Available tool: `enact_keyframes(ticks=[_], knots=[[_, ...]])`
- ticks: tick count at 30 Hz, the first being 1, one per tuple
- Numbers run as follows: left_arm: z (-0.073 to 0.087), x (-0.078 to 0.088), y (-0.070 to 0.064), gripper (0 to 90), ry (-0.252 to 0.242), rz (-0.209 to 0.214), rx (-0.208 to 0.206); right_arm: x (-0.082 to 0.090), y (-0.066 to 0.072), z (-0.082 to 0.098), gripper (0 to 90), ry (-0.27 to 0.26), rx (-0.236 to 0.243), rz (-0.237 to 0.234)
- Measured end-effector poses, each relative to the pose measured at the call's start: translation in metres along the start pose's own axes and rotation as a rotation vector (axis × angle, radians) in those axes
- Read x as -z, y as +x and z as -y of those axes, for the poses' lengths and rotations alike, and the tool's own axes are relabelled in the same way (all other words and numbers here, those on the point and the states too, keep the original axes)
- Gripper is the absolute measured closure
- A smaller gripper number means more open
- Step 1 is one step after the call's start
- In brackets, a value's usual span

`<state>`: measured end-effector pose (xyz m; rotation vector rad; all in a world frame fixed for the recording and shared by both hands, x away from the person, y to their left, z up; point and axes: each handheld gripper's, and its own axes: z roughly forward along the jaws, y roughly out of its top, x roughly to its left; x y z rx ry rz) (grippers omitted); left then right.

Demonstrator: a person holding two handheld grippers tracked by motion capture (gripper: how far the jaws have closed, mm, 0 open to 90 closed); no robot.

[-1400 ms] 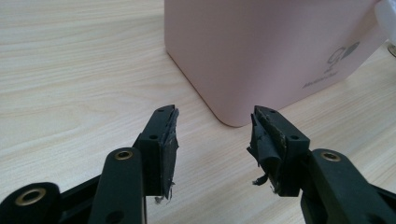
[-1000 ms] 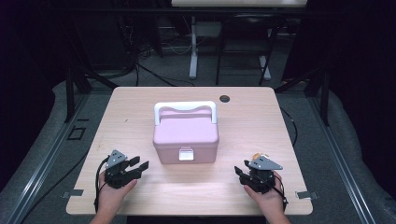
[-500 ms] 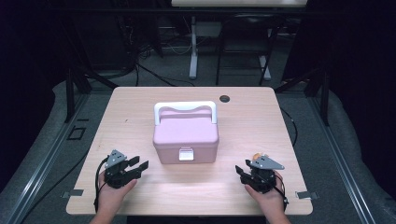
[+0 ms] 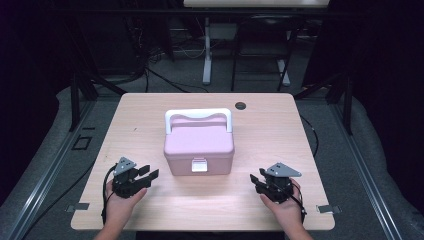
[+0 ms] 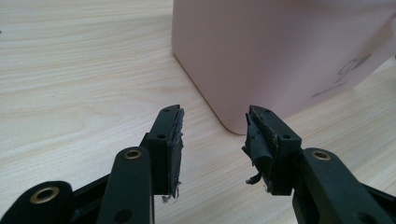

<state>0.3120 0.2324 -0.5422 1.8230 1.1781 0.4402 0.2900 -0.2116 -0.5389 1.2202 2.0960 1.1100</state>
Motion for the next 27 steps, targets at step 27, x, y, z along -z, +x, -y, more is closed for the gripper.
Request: enact_keyframes(ticks=[27], knots=[[-0.042,-0.019,0.017,59.3,-0.035,0.039,0.073,-0.045,-0.011,-0.05,49.8,-0.022,-0.081,-0.05]])
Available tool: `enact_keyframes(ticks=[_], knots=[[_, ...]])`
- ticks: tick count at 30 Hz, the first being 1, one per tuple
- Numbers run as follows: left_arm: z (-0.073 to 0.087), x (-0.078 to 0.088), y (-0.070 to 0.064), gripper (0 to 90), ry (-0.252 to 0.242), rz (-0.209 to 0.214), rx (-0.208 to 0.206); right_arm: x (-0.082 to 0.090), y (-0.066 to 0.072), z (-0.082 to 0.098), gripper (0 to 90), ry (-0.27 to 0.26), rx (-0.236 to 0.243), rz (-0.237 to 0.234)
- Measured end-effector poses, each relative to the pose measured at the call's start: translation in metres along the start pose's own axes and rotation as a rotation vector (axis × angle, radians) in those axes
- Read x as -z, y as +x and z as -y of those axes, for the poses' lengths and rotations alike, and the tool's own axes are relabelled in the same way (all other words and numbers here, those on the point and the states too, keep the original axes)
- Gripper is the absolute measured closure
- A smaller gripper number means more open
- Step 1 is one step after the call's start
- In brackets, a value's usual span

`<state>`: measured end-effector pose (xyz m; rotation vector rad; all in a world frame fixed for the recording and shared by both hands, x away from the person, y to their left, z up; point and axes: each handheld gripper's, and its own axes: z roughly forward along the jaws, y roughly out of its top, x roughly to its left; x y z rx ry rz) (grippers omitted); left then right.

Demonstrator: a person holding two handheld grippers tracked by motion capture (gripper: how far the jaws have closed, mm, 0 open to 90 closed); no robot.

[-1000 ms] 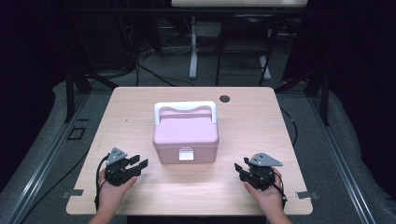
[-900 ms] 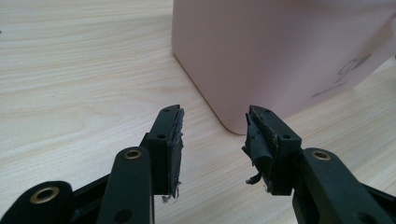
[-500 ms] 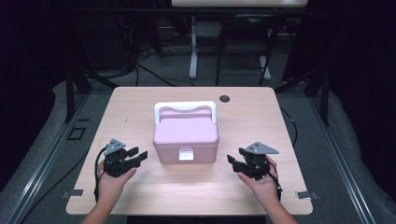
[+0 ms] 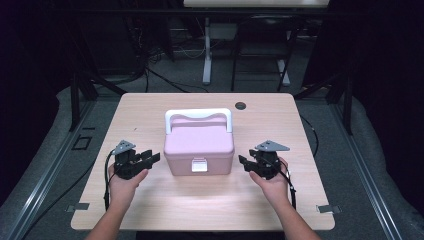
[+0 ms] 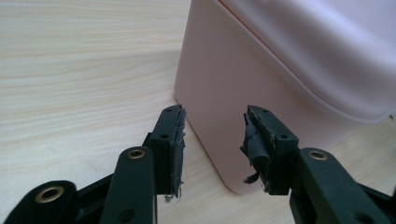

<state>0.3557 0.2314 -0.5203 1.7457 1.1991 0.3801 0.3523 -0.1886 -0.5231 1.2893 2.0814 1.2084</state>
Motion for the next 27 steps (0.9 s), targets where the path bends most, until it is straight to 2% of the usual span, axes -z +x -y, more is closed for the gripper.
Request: enact_keyframes(ticks=[4,5,7,8,10,21,27], knots=[[-0.004,-0.007,-0.002,61.9,-0.006,-0.001,-0.007,-0.007,-0.001,-0.004,51.7,0.0,-0.014,0.024],[-0.004,-0.009,-0.002,63.1,0.001,0.0,-0.007,-0.009,-0.001,-0.005,55.2,-0.005,-0.012,0.024],[-0.003,-0.013,-0.003,65.2,0.008,0.001,-0.007,-0.012,-0.001,-0.007,56.5,-0.007,-0.004,0.025],[-0.002,-0.015,-0.004,65.2,0.025,-0.001,-0.017,-0.013,0.0,-0.007,61.1,-0.012,-0.004,0.03],[-0.001,-0.019,-0.005,66.8,0.027,-0.002,-0.027,-0.016,0.001,-0.008,63.6,-0.02,-0.004,0.016],[-0.001,-0.024,-0.011,74.1,0.016,0.005,-0.028,-0.03,0.007,-0.007,65.7,-0.029,-0.022,0.008],[0.0,-0.024,-0.013,78.4,0.014,0.0,-0.054,-0.031,0.01,-0.007,69.5,-0.032,-0.029,0.015]])
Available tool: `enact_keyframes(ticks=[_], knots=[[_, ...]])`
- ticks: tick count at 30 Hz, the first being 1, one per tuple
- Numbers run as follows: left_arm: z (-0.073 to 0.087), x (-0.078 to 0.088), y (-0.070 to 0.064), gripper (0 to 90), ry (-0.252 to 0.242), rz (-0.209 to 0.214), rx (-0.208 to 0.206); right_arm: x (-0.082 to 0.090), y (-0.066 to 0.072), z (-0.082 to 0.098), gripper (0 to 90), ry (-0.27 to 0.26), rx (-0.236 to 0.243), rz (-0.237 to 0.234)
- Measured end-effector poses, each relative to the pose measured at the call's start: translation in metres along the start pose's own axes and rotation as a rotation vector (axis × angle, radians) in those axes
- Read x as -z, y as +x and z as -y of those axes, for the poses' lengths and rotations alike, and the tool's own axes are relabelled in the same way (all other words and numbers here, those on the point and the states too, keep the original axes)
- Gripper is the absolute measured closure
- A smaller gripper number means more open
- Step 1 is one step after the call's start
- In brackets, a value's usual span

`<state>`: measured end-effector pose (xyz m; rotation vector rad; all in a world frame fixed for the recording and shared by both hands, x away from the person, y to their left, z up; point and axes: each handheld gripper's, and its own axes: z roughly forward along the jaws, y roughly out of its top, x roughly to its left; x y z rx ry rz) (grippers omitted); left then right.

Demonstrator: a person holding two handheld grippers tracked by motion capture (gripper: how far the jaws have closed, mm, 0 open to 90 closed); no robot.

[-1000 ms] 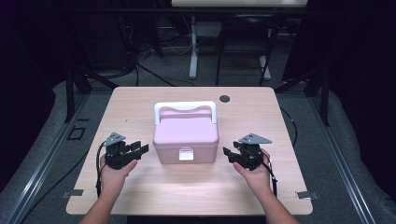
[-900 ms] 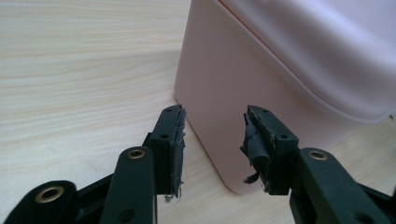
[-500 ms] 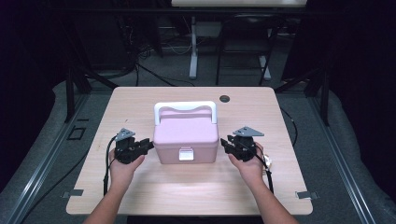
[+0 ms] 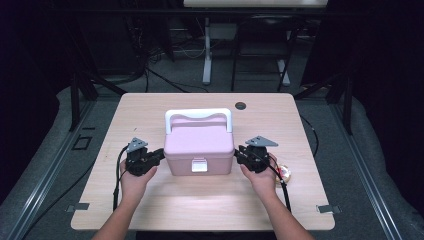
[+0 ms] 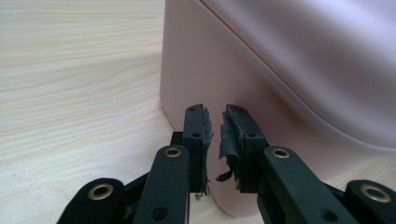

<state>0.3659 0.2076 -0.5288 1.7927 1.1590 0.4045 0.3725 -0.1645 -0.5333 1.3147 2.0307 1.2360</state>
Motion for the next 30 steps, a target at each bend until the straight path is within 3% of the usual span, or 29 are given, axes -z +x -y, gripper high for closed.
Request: enact_keyframes(ticks=[7,12,17,23,30], knots=[[0.001,-0.001,-0.004,86.5,-0.008,0.008,0.007,-0.001,0.006,0.003,80.3,-0.007,0.017,0.003],[0.001,0.0,-0.007,89.6,-0.003,0.003,0.011,-0.001,0.014,0.004,89.6,-0.016,0.044,0.032],[0.001,0.0,-0.009,89.9,-0.004,-0.006,0.017,-0.001,0.015,0.005,89.9,-0.016,0.029,0.033],[0.002,0.001,-0.011,90.0,-0.002,-0.008,0.03,0.002,0.018,0.005,90.0,-0.006,0.046,0.046],[0.003,0.004,-0.018,90.0,0.012,-0.006,0.018,0.009,0.02,0.008,90.0,0.008,0.055,0.057]])
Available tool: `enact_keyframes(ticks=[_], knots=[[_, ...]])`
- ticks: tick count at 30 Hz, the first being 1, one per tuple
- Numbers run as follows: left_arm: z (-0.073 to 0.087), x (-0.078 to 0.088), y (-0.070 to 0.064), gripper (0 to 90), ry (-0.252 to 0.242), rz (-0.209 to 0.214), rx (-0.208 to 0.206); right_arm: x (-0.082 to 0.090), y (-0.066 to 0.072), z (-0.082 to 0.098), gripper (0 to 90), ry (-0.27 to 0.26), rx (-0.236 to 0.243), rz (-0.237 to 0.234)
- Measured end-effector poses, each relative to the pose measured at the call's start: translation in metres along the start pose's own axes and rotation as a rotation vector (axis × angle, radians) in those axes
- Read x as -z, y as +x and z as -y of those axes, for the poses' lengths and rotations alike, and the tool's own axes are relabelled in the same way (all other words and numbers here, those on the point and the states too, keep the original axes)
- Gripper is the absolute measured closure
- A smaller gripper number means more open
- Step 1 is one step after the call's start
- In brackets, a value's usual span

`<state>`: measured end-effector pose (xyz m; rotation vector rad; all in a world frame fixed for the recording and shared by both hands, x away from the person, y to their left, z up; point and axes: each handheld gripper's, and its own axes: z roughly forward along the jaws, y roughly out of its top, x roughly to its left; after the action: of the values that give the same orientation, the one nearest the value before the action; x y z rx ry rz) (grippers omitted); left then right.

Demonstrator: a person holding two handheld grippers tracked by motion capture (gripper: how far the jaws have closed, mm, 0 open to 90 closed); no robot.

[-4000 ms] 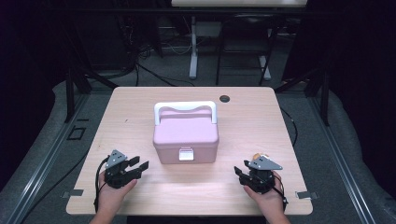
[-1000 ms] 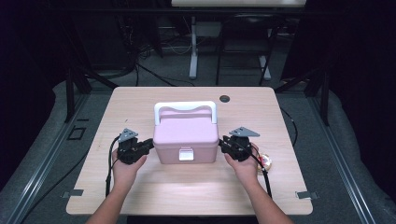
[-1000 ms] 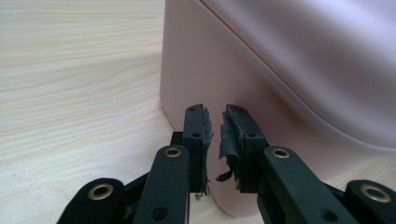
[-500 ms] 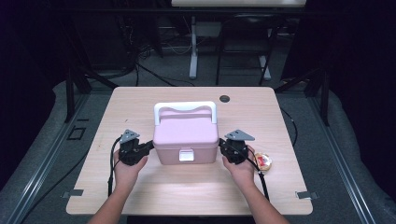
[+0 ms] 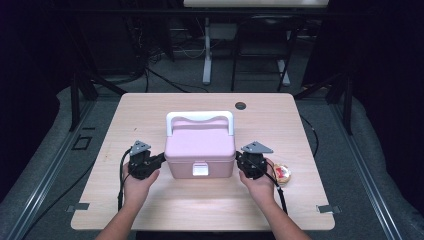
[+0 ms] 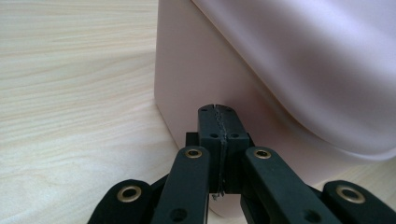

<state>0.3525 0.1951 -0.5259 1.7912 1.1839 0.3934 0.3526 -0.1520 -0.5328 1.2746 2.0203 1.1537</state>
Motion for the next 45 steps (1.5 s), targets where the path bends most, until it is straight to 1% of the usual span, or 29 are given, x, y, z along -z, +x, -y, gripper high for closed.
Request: enact_keyframes(ticks=[4,8,9,10,14,16,18,19,21,22,28,30,32,36,40,41,42,43,45], knots=[[0.0,0.002,-0.004,90.0,0.017,0.005,-0.009,0.006,0.0,0.002,90.0,0.01,-0.004,-0.001],[0.002,0.004,-0.008,90.0,0.022,0.005,-0.009,0.011,0.001,0.004,90.0,0.015,0.001,0.003],[0.002,0.006,-0.008,90.0,0.031,0.014,-0.013,0.012,0.001,0.005,90.0,0.018,0.0,0.002],[0.003,0.006,-0.009,90.0,0.027,0.014,-0.016,0.013,0.001,0.005,90.0,0.02,0.003,0.002],[0.003,0.008,-0.012,90.0,0.045,0.016,-0.036,0.017,0.002,0.007,90.0,0.027,0.012,0.001],[0.003,0.009,-0.013,90.0,0.051,0.013,-0.038,0.019,0.002,0.007,90.0,0.031,0.016,0.001],[0.003,0.01,-0.014,90.0,0.056,0.021,-0.043,0.021,0.002,0.008,90.0,0.034,0.018,0.004],[0.003,0.01,-0.016,90.0,0.055,0.017,-0.043,0.021,0.002,0.008,90.0,0.034,0.018,0.004],[0.004,0.011,-0.017,90.0,0.058,0.025,-0.042,0.024,0.003,0.01,90.0,0.034,0.02,0.005],[0.005,0.011,-0.018,90.0,0.049,0.024,-0.039,0.025,0.003,0.01,90.0,0.038,0.021,0.006],[0.007,0.014,-0.022,90.0,0.063,0.037,-0.055,0.032,0.004,0.014,90.0,0.042,0.029,0.009],[0.008,0.014,-0.023,90.0,0.057,0.035,-0.052,0.033,0.004,0.014,90.0,0.042,0.03,0.007],[0.008,0.016,-0.024,90.0,0.067,0.04,-0.054,0.035,0.004,0.015,90.0,0.045,0.028,0.007],[0.01,0.017,-0.025,90.0,0.063,0.045,-0.055,0.038,0.005,0.017,90.0,0.046,0.03,0.006],[0.01,0.018,-0.027,90.0,0.071,0.055,-0.057,0.041,0.005,0.019,90.0,0.05,0.035,0.005],[0.011,0.018,-0.028,90.0,0.07,0.051,-0.057,0.042,0.005,0.019,90.0,0.05,0.033,0.002],[0.011,0.019,-0.028,90.0,0.068,0.056,-0.059,0.043,0.005,0.02,90.0,0.05,0.039,0.004],[0.012,0.019,-0.029,90.0,0.072,0.059,-0.056,0.044,0.005,0.02,90.0,0.051,0.034,0.006],[0.013,0.02,-0.03,90.0,0.069,0.058,-0.057,0.046,0.006,0.021,90.0,0.051,0.035,0.009]])
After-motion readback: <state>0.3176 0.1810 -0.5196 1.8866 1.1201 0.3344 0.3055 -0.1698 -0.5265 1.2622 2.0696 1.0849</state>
